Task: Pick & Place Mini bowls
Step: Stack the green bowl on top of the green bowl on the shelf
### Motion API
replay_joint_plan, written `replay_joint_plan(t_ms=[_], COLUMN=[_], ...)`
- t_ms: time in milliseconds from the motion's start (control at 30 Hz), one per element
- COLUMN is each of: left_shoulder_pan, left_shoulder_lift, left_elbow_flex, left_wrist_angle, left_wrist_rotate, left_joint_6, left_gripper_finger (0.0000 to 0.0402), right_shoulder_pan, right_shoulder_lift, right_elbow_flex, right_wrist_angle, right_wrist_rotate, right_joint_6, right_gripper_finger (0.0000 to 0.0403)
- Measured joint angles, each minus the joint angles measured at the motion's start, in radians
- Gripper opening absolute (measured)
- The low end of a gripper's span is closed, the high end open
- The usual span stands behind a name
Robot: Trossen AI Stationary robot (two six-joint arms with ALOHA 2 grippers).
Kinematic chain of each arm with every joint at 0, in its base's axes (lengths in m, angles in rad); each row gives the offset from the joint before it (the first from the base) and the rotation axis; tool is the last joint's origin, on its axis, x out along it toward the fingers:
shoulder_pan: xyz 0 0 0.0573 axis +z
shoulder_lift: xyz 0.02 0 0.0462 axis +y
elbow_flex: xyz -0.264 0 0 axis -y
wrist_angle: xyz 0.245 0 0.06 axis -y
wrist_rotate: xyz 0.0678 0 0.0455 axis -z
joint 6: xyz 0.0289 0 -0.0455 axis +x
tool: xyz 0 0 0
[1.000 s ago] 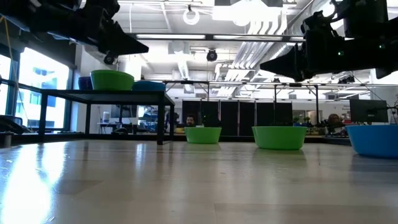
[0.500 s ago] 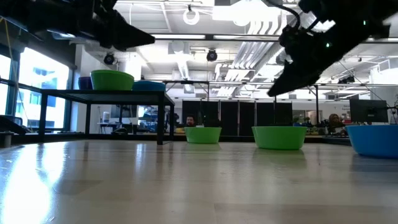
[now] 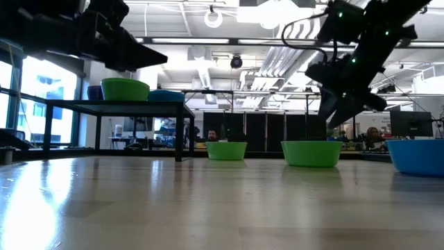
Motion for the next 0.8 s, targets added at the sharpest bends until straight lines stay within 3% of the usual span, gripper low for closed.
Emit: replay_joint_plan(t_ms=[367, 800], left_shoulder_pan=[0.000, 0.000], left_shoulder_lift=[0.000, 0.000], left_elbow_flex=[0.000, 0.000], left_wrist_angle=[-0.023, -0.023], left_wrist_rotate=[0.001, 0.001], left_joint_6=[-0.003, -0.007], left_gripper_finger=[0.0005, 0.0005], right_shoulder_pan=[-0.055, -0.055], right_shoulder_lift=[0.012, 0.085], right_elbow_flex=[-0.185, -0.201], right_wrist_angle=[0.260, 0.345], right_wrist_rotate=[-0.129, -0.116], right_joint_6=[0.025, 0.020], right_gripper_finger=[0.0084, 0.0074])
